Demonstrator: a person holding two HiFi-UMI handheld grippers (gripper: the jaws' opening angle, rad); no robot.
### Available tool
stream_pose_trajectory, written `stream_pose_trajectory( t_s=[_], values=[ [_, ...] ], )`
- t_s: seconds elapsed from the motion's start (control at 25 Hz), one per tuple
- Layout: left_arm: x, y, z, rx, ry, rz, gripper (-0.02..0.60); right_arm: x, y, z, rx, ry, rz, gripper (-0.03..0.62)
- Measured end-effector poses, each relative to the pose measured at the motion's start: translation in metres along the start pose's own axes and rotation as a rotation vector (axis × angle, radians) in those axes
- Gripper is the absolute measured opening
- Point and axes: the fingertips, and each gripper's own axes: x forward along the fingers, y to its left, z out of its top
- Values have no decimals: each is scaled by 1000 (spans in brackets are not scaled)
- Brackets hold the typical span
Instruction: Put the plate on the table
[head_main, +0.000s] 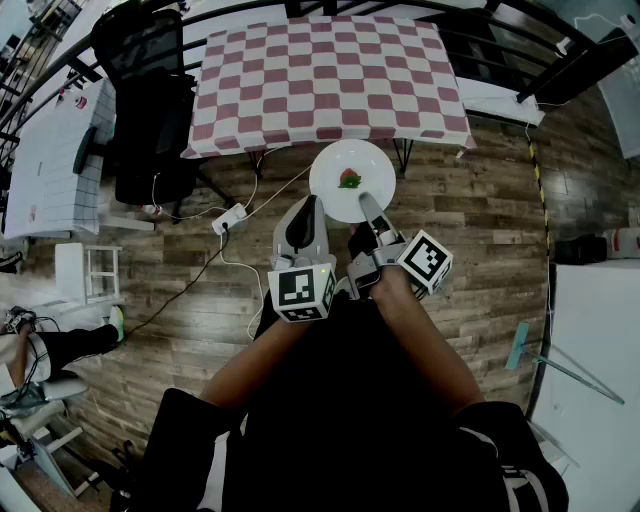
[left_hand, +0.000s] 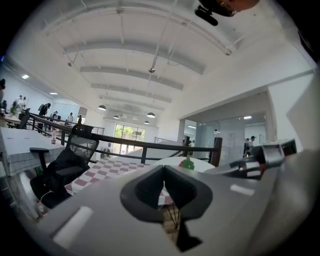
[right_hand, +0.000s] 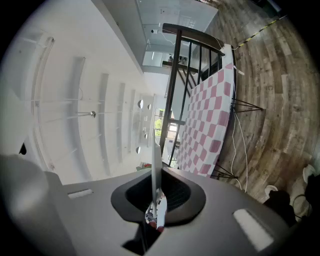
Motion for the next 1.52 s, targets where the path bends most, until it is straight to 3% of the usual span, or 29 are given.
stream_pose_trajectory(
  t_s=[0.24, 0.4, 0.72, 1.04, 1.52],
  values=[
    [13, 3, -10, 4, 11, -3, 9, 10, -8, 11, 71, -11, 61, 12],
    [30, 13, -8, 3, 10, 0, 9, 26, -12, 18, 25, -4, 31, 14],
    [77, 24, -5, 8, 25, -54, 9, 73, -13, 35, 87, -17, 32, 14],
    [140, 61, 9, -12, 33, -46, 9, 137, -6, 53, 66, -3, -22, 14],
    [222, 135, 40, -65, 35, -38, 9, 248, 29, 64, 48, 34, -25, 14]
  ],
)
